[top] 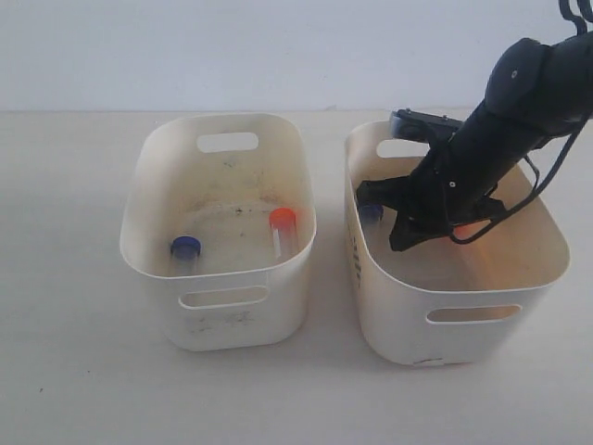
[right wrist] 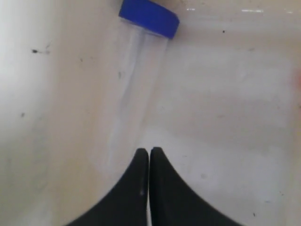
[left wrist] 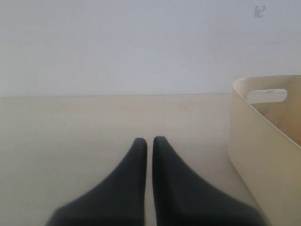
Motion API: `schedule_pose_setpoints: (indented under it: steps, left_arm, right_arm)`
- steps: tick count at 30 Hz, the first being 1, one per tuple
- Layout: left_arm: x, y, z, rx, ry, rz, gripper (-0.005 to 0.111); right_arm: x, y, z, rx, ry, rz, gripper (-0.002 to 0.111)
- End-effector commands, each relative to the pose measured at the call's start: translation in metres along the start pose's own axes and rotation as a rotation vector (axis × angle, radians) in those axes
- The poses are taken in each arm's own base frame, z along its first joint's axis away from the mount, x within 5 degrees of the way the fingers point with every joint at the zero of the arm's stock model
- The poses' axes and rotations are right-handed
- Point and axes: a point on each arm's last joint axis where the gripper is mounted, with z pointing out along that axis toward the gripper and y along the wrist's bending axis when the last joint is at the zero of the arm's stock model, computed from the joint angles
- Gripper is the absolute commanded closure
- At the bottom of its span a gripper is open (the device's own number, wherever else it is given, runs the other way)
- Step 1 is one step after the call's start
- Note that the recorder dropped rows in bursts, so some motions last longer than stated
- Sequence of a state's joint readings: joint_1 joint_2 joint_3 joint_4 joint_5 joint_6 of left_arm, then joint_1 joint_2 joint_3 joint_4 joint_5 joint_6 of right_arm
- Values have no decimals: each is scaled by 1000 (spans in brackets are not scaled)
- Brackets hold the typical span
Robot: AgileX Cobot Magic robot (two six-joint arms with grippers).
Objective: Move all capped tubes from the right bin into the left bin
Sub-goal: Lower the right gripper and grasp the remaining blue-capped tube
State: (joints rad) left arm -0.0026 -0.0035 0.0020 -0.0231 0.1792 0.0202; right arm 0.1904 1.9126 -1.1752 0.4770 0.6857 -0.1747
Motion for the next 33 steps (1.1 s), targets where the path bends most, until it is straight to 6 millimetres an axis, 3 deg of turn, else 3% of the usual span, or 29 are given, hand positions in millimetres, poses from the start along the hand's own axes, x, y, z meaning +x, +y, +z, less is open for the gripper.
schedule_pose_setpoints:
  steps: [1, 3, 5, 6, 7, 8, 9, 11, 23, 33]
  left_arm:
    - [-1, 0, 0, 8, -6, -7, 103]
    - [-1, 0, 0, 8, -6, -7, 103]
    - [-1, 0, 0, 8, -6, -7, 103]
    - [-1, 0, 0, 8, -6, -7, 103]
    - [-1, 0, 0, 8, -6, -7, 103]
    - [-1, 0, 0, 8, -6, -7, 103]
    - [-1, 0, 0, 8, -6, -7, 103]
    - [-1, 0, 0, 8, -6, -7, 103]
    - [-1, 0, 0, 8, -6, -7, 103]
    - [-1, 0, 0, 8, -6, -7, 103]
  right_arm:
    - [-2, -1, -1, -8, -28, 24, 107]
    - [-3, -1, -1, -9, -33, 22, 99]
    - [-3, -1, -1, -9, -31, 12, 83]
    - [-3, -2, 0, -8, -29, 13, 74]
    - [-3, -2, 2, -5, -31, 11, 55]
    - [-3, -3, 4, -3, -32, 12, 48]
    - [-3, -5, 7, 1, -29, 15, 34]
    - [-4, -5, 9, 4, -34, 17, 27]
    - [-4, -2, 14, -2, -41, 13, 27]
    - [2, -3, 39, 27, 12, -18, 27]
